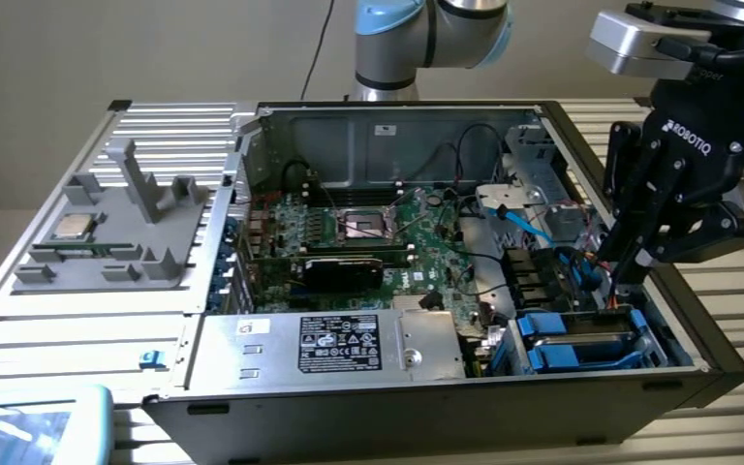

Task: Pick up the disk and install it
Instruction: 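Insert the first disk wire, then insert the second disk wire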

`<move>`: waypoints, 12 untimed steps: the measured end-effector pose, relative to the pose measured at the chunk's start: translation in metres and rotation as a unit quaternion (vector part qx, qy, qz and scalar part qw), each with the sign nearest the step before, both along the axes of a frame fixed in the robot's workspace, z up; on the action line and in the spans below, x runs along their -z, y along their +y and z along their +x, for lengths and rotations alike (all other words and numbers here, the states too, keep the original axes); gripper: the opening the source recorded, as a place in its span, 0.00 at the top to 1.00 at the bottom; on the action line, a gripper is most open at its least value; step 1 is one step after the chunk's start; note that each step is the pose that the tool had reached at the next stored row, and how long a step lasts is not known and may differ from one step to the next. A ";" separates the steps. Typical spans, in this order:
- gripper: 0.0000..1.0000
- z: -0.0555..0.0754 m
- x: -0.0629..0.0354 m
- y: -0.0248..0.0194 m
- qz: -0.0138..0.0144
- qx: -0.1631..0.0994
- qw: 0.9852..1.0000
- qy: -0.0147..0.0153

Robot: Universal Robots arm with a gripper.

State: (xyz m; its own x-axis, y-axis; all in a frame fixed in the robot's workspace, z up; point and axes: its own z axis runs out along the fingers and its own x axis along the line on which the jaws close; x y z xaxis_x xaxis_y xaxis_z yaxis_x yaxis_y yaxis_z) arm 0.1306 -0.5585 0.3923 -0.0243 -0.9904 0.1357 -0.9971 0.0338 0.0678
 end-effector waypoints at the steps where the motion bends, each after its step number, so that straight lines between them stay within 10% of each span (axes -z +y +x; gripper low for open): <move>1: 0.69 0.000 0.0000 0.0000 0.000 0.000 1.000 0.000; 12: 0.69 -0.006 0.0003 0.0006 0.000 0.000 1.000 0.000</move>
